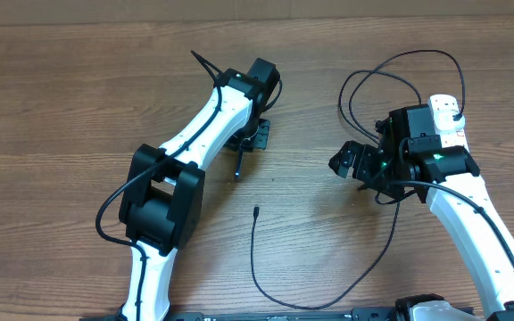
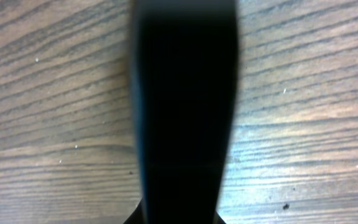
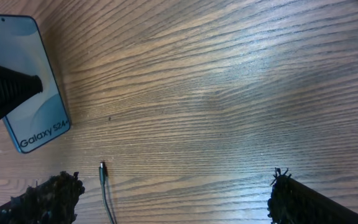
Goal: Plug charger to phone and switch on socket
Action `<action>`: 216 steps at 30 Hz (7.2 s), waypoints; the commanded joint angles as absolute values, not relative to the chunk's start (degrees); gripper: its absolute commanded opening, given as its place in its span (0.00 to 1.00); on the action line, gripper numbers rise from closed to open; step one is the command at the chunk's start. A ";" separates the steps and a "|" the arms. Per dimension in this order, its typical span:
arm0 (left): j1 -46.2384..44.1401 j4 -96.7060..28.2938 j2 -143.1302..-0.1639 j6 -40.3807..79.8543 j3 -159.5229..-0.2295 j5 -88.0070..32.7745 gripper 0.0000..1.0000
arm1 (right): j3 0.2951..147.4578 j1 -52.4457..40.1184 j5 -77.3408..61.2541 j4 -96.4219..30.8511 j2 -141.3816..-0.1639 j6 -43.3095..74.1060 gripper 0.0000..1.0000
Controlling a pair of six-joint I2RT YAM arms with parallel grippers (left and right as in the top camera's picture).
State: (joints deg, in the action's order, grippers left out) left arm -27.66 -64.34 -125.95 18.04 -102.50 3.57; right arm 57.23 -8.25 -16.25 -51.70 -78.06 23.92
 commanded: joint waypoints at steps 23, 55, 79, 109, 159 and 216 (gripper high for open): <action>-28.14 -61.21 -125.36 18.87 -98.50 3.07 0.04 | 57.71 -8.08 -15.90 -51.53 -78.24 23.51 1.00; -13.32 -62.43 -116.18 15.57 -101.73 -60.71 0.04 | 57.71 -8.08 -15.90 -51.53 -78.24 23.51 1.00; -13.47 -63.40 -116.18 14.13 -101.73 -60.93 0.04 | 57.71 -8.08 -15.92 -51.11 -78.24 23.94 1.00; -4.34 -63.96 -116.18 15.18 -101.73 -67.11 0.04 | 57.71 -20.49 -22.87 -46.52 -78.24 31.86 0.89; -3.64 -66.04 -116.18 14.15 -101.73 -67.16 0.04 | 65.39 -33.58 -12.01 -45.39 -78.52 35.33 0.93; 5.56 -69.19 -116.18 10.68 -101.73 -65.63 0.04 | 63.90 -58.13 8.27 -40.93 -104.75 60.93 0.37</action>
